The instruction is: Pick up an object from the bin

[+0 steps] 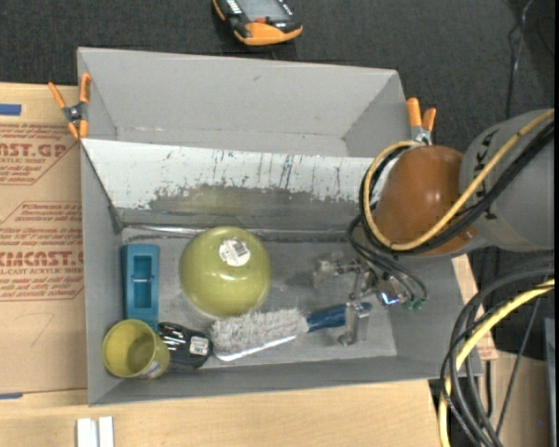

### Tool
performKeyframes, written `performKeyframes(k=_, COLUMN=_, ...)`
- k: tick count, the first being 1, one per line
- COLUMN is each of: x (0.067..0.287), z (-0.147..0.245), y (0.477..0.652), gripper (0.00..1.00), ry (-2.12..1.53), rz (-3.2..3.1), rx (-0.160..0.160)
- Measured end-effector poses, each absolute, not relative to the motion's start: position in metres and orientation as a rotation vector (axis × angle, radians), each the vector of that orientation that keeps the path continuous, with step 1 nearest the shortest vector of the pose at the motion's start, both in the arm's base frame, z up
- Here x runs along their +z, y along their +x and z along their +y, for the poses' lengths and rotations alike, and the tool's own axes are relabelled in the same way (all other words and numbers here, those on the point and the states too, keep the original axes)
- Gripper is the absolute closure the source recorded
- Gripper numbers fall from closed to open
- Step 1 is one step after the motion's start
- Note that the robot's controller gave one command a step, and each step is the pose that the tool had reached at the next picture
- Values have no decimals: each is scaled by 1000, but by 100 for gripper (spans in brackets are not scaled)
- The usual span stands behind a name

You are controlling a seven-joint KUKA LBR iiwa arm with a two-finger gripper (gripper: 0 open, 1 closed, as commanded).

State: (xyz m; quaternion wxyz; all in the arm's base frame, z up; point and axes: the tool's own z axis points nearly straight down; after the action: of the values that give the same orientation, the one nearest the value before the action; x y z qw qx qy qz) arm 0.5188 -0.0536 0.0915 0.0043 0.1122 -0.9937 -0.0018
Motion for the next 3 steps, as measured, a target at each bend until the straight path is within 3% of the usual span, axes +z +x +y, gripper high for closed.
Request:
performKeyframes(k=1, x=108, z=-54, y=512, gripper=0, ry=692, rz=-3063, rx=-4)
performKeyframes(k=2, x=70, z=-50, y=512, gripper=100, ry=996, rz=-2985, rx=-6)
performKeyframes(k=3, x=70, z=-50, y=512, gripper=100, ry=996, rz=-2985, rx=-6)
